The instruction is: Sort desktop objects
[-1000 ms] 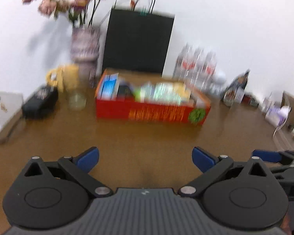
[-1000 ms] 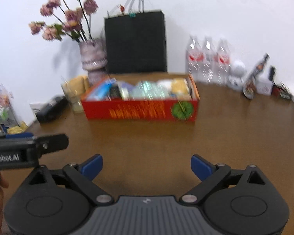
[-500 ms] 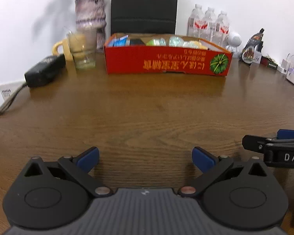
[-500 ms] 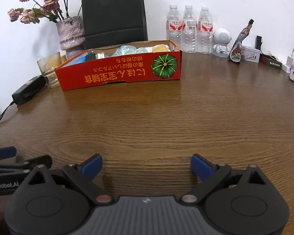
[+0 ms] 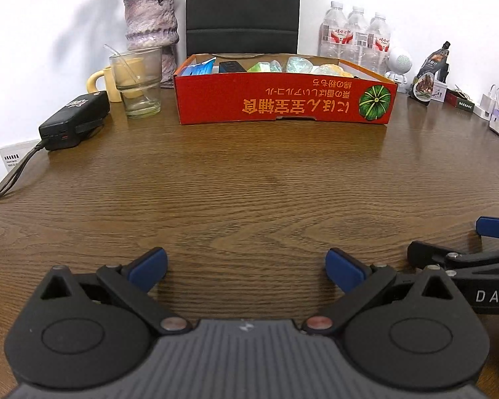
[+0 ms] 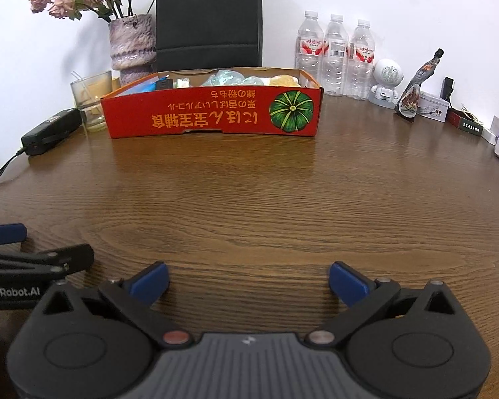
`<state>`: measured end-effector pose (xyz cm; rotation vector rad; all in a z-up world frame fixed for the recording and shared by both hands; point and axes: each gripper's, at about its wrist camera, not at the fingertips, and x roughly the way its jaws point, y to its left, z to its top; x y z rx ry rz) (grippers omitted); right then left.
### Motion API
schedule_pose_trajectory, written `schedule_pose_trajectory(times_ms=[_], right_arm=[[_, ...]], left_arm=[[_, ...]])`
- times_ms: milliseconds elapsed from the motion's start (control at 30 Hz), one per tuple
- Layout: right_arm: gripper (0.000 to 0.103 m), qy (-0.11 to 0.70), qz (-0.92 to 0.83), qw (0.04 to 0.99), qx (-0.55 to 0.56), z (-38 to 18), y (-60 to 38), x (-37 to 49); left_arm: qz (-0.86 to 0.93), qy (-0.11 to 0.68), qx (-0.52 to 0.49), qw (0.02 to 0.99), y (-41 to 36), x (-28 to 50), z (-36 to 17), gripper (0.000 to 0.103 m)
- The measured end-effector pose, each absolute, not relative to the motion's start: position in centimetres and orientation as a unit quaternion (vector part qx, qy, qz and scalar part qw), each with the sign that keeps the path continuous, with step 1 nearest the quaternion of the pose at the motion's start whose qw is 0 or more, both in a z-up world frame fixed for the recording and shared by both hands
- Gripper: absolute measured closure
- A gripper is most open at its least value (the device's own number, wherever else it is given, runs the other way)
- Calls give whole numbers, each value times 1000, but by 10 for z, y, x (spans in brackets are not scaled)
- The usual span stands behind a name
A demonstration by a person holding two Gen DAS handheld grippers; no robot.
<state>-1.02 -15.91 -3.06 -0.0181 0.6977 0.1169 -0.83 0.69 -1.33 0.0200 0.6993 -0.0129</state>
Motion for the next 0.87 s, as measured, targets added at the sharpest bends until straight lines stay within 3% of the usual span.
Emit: schedule_pose_trajectory(times_ms=[867], right_arm=[[0,342,55,938,-7,-31,-159,-7]], left_arm=[[0,343,3,939,5,-5,-12,0]])
